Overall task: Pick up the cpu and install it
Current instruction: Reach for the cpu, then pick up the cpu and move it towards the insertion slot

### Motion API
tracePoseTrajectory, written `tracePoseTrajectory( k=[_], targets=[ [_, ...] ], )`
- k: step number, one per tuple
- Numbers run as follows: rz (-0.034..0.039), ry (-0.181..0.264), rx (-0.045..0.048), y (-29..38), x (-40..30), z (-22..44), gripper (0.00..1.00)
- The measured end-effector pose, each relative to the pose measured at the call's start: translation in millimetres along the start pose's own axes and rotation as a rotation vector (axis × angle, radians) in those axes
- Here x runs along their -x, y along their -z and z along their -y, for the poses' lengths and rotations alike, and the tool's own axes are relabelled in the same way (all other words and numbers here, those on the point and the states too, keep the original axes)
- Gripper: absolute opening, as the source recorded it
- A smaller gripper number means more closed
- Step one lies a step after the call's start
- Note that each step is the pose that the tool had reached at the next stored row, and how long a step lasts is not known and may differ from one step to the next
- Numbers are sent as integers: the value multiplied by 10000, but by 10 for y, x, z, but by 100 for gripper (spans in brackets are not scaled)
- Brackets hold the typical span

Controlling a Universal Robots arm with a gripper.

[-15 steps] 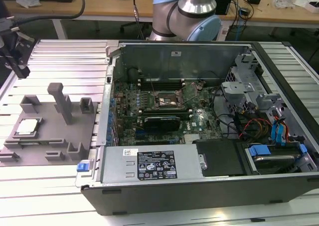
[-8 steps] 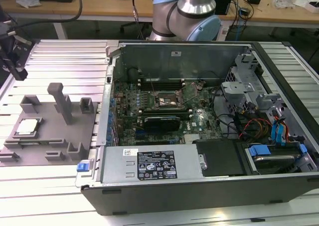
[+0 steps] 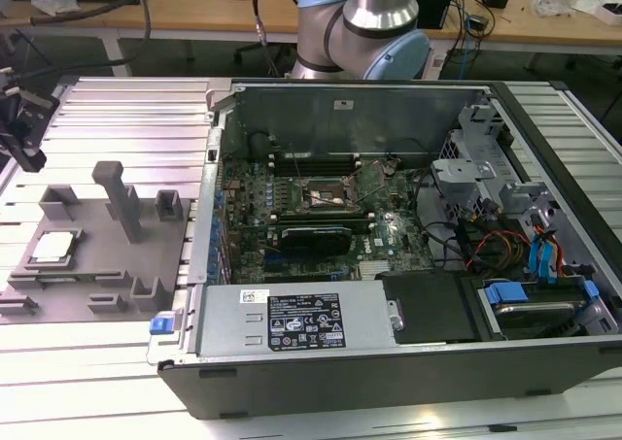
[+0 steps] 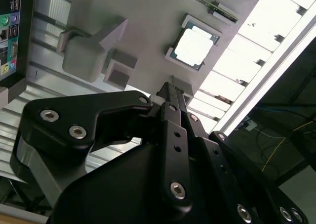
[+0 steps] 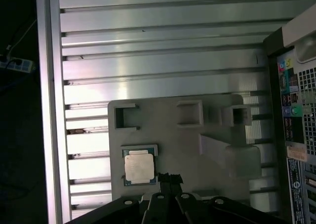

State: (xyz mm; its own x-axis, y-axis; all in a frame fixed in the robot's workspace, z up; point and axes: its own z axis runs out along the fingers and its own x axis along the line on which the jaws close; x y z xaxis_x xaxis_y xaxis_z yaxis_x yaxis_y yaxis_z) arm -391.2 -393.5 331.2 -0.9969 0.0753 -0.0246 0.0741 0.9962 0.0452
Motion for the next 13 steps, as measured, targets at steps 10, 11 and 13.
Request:
tracePoseTrajectory(
  k=[10, 11, 13],
  targets=[
    [-2, -1, -1, -85, -11, 72, 11],
    [-1, 0, 0, -86, -11, 72, 11],
    [0, 0, 0, -95, -11, 73, 11]
  ],
)
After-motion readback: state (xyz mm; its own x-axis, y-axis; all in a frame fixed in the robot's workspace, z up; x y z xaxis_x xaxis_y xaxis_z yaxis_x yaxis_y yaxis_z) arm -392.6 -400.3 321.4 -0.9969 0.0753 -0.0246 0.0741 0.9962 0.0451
